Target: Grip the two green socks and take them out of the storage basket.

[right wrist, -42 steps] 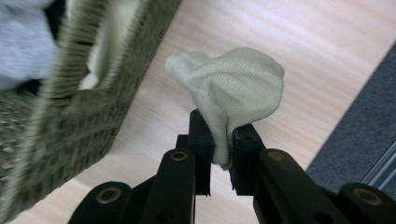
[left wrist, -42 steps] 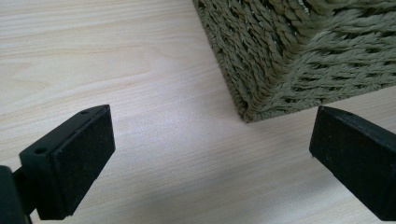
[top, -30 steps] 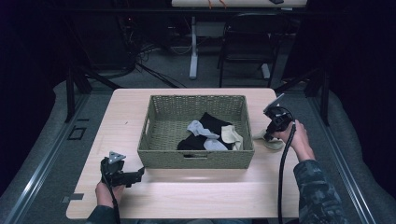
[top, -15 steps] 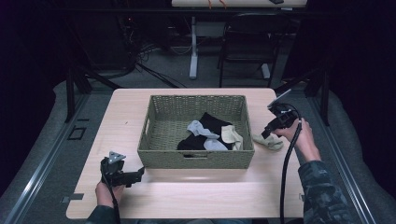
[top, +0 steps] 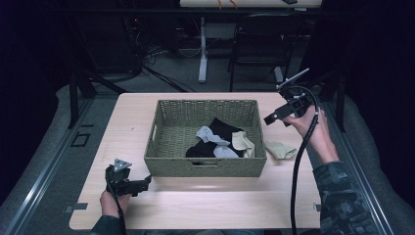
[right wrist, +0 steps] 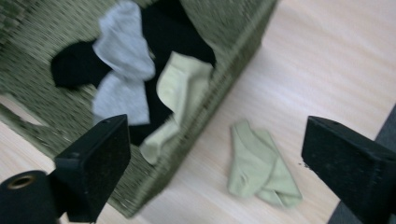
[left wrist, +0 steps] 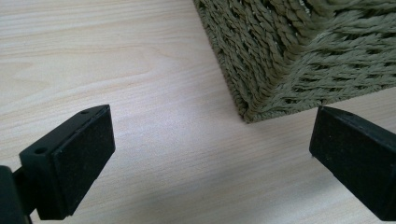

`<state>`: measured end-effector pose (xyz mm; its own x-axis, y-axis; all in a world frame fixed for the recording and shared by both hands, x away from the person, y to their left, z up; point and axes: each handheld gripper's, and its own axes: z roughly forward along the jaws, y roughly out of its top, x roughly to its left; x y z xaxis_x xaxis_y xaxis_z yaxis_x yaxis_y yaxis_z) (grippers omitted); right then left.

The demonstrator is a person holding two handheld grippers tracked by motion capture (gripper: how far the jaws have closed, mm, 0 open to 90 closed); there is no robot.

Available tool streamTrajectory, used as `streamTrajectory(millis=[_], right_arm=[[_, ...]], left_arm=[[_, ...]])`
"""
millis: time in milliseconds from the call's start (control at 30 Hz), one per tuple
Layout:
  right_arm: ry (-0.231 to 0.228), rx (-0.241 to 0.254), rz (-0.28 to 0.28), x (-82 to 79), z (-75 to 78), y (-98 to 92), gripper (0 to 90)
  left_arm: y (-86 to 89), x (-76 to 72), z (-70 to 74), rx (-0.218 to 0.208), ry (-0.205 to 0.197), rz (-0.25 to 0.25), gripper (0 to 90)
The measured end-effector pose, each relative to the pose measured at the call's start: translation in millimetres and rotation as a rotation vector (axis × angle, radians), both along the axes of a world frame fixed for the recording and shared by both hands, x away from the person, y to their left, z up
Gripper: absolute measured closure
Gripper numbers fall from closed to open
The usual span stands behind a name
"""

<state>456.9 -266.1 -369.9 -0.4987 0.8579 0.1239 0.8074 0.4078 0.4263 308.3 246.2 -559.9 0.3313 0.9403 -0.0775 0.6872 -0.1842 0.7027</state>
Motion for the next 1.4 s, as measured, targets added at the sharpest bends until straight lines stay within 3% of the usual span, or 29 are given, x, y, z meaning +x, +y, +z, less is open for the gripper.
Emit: streamTrajectory(millis=[267, 633, 1000, 1400], right_arm=[[-0.047, 0.007, 0.058, 7.0, 18.1, 36.2, 3.4], [-0.06, 0.014, 0.11, 19.2, 14.6, 73.7, 7.2], [-0.041, 0.021, 0.118, 30.2, -11.0, 95.9, 14.6], [0.028, -0.031, 0.129, 28.0, -54.0, 105.7, 21.7]], left_arm=[[0.5, 0.2, -0.2, -0.001, -0.001, 0.0, 0.1], [0.0, -0.1, 0.0, -0.002, -0.001, -0.002, 0.1], [-0.3, -0.1, -0.1, -0.003, -0.004, -0.002, 0.1], [-0.4, -0.3, 0.1, -0.002, -0.005, -0.002, 0.0]])
